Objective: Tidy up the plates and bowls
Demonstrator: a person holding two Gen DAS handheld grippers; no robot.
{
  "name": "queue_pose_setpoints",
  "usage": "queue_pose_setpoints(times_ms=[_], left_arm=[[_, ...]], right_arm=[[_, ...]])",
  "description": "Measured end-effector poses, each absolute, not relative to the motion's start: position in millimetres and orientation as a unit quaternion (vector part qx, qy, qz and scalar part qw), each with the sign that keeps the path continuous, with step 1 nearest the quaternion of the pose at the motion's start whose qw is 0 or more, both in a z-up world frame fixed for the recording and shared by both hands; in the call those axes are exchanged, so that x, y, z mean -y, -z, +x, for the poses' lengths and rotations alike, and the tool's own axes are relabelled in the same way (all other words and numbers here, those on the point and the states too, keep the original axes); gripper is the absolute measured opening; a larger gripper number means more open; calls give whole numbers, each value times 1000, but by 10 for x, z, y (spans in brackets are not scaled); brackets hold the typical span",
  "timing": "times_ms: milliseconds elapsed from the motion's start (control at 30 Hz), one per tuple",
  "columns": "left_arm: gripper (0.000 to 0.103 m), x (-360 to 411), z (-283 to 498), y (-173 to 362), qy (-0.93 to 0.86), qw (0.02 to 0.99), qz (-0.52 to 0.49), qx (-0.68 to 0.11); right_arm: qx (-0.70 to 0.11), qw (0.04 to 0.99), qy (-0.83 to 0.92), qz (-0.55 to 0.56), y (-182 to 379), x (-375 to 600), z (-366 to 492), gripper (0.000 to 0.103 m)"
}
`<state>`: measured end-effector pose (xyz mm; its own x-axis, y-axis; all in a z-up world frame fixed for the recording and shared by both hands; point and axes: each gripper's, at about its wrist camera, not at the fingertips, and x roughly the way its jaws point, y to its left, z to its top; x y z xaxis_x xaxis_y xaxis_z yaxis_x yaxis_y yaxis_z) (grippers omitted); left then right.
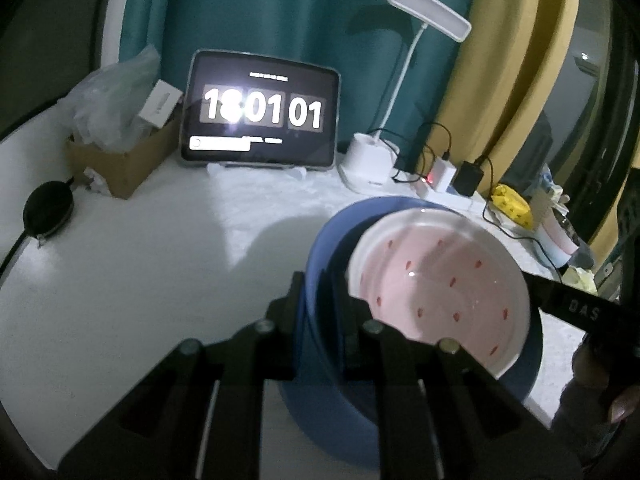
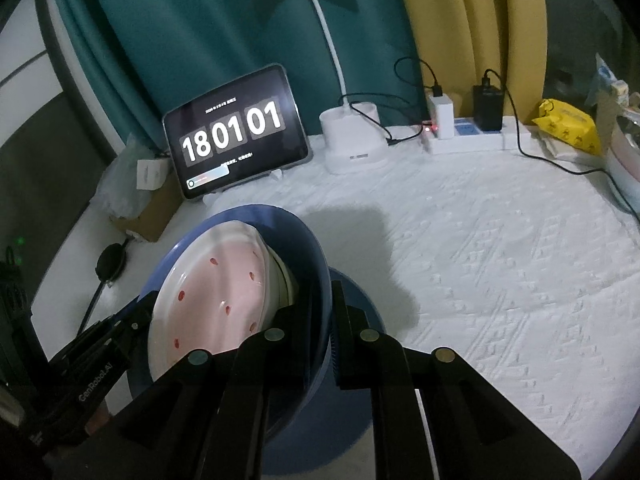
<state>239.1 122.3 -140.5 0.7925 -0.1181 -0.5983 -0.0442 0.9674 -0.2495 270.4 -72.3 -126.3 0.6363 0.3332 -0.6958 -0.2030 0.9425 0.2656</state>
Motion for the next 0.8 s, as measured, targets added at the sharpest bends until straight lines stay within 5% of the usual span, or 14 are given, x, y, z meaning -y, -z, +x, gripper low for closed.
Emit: queue_pose_setpoints(times_ms=[800], left_arm=[[16,-1197,2386,1367,2,940,-108,-323]], right_arm=[[-416,901,-117,24,1393,658,2747,14]])
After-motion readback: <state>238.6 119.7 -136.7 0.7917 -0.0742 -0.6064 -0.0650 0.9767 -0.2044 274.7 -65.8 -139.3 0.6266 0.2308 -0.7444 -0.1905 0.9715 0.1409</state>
